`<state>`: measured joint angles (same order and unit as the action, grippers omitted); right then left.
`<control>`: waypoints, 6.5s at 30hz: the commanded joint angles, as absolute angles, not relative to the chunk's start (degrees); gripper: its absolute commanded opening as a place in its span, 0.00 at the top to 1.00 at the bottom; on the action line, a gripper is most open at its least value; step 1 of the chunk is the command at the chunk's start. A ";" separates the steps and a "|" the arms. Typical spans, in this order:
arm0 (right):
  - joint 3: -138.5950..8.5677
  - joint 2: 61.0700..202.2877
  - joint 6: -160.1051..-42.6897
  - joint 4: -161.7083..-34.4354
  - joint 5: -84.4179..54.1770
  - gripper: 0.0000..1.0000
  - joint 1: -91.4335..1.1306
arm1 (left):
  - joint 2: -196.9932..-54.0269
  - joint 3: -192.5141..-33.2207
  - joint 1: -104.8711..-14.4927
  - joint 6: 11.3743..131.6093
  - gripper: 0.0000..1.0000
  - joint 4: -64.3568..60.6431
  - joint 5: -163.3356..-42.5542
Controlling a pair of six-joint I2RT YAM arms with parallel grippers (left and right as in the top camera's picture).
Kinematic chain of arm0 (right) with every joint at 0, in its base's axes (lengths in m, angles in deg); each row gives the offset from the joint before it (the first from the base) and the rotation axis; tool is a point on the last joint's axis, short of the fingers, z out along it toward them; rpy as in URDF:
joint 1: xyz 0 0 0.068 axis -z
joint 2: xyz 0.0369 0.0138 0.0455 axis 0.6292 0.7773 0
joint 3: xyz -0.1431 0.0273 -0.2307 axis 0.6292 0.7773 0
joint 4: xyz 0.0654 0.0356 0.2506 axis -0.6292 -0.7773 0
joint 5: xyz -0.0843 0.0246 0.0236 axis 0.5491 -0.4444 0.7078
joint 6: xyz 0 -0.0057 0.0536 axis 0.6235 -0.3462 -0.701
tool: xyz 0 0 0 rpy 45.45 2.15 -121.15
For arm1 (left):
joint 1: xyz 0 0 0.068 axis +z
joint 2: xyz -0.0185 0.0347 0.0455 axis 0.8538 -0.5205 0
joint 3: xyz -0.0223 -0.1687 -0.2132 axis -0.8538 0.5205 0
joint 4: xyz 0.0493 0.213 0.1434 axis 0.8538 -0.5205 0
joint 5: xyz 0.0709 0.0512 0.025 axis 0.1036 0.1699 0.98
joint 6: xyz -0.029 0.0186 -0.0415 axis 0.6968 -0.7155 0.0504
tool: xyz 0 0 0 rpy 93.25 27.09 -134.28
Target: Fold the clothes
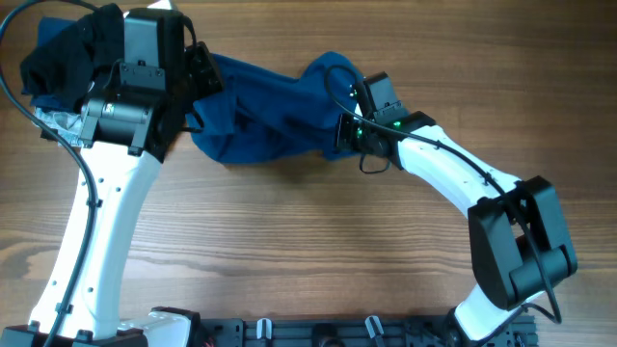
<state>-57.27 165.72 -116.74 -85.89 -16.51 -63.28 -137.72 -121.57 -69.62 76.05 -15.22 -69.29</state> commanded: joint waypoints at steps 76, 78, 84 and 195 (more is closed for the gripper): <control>-71.69 141.26 -90.71 -116.27 -17.58 0.96 -34.19 | -134.68 -117.04 -76.02 78.74 0.96 -21.50 -76.30; -73.16 140.37 -90.71 -117.23 -17.58 0.96 -34.19 | -132.06 -122.70 -74.40 77.84 0.96 -22.17 -73.88; -83.97 137.04 -90.53 -124.22 -17.54 0.96 -33.27 | -124.89 -132.28 -71.52 75.13 0.96 -22.09 -67.43; -59.93 142.97 -86.82 -139.28 -24.70 0.96 -14.37 | -160.80 -125.02 -91.17 72.18 0.96 -54.30 -85.42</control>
<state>-64.22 143.41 -85.14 -140.51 -20.55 -14.82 -161.91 -125.37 -90.84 71.28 -55.42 -84.67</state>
